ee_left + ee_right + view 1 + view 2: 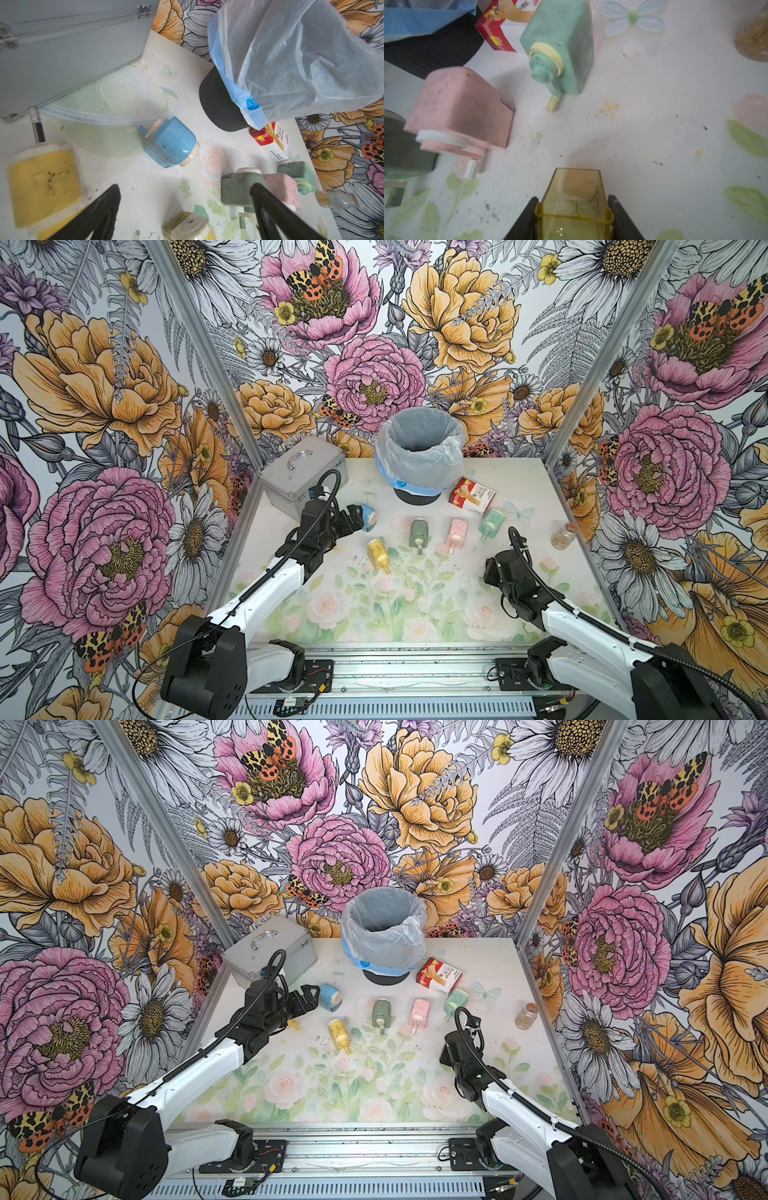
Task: Take out the pencil sharpener tray and clean the shavings
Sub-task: Place the container at the center of the board.
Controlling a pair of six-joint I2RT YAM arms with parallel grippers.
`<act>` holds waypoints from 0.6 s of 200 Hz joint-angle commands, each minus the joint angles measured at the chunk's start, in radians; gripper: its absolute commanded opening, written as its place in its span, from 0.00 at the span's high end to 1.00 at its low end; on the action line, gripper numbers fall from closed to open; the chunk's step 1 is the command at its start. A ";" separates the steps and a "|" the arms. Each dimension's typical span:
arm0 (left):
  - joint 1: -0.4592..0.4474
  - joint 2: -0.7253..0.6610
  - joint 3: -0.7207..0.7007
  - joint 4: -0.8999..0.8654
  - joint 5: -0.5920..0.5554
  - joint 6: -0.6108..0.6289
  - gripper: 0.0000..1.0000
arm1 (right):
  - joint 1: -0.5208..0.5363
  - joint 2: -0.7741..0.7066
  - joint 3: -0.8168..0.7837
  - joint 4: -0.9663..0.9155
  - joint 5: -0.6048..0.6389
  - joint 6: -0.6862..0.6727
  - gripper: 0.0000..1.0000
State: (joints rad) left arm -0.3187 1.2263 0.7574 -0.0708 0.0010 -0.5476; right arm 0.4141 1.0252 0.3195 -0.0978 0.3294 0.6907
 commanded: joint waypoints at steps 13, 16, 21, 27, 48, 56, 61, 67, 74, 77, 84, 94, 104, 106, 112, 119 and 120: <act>-0.002 0.028 0.079 -0.058 0.000 0.038 0.01 | 0.009 0.040 0.062 -0.042 -0.041 0.029 0.75; -0.002 0.030 0.085 -0.063 0.001 0.038 0.01 | 0.008 0.039 0.063 -0.045 -0.046 0.034 0.74; -0.002 0.034 0.095 -0.070 0.001 0.042 0.01 | 0.008 0.034 0.063 -0.050 -0.051 0.039 0.72; -0.002 0.040 0.107 -0.080 0.001 0.048 0.01 | 0.008 0.026 0.062 -0.060 -0.054 0.047 0.71; -0.002 0.052 0.143 -0.107 0.001 0.066 0.01 | 0.008 -0.021 0.050 -0.092 -0.061 0.083 0.67; -0.002 0.056 0.153 -0.115 0.000 0.071 0.01 | 0.009 -0.043 0.043 -0.107 -0.061 0.098 0.65; -0.001 0.058 0.159 -0.119 0.000 0.076 0.01 | 0.008 -0.058 0.036 -0.114 -0.062 0.107 0.63; 0.000 0.061 0.165 -0.122 0.000 0.081 0.01 | 0.009 -0.073 0.030 -0.123 -0.064 0.115 0.62; 0.001 0.064 0.172 -0.127 -0.001 0.087 0.01 | 0.009 -0.090 0.022 -0.129 -0.065 0.122 0.60; 0.001 0.066 0.175 -0.129 0.000 0.087 0.01 | 0.010 -0.096 0.019 -0.132 -0.067 0.126 0.59; 0.001 0.071 0.182 -0.134 0.004 0.090 0.01 | 0.010 -0.107 0.015 -0.146 -0.067 0.132 0.58; 0.003 0.077 0.189 -0.138 0.009 0.096 0.01 | 0.011 -0.117 0.011 -0.155 -0.068 0.136 0.55; 0.003 0.084 0.195 -0.141 0.012 0.098 0.01 | 0.013 -0.119 0.012 -0.170 -0.064 0.142 0.52; 0.003 0.086 0.195 -0.142 0.012 0.098 0.01 | 0.014 -0.119 0.013 -0.173 -0.064 0.143 0.51; 0.003 0.090 0.197 -0.143 0.012 0.098 0.01 | 0.014 -0.117 0.014 -0.182 -0.061 0.146 0.50; 0.003 0.096 0.199 -0.142 0.014 0.099 0.01 | 0.015 -0.113 0.016 -0.196 -0.059 0.153 0.49; 0.003 0.097 0.199 -0.143 0.014 0.099 0.01 | 0.014 -0.112 0.017 -0.198 -0.059 0.155 0.49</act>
State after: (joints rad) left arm -0.3187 1.2995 0.9268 -0.1879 0.0013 -0.4786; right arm 0.4206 0.9173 0.3439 -0.2390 0.2646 0.8074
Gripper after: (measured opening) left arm 0.986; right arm 0.505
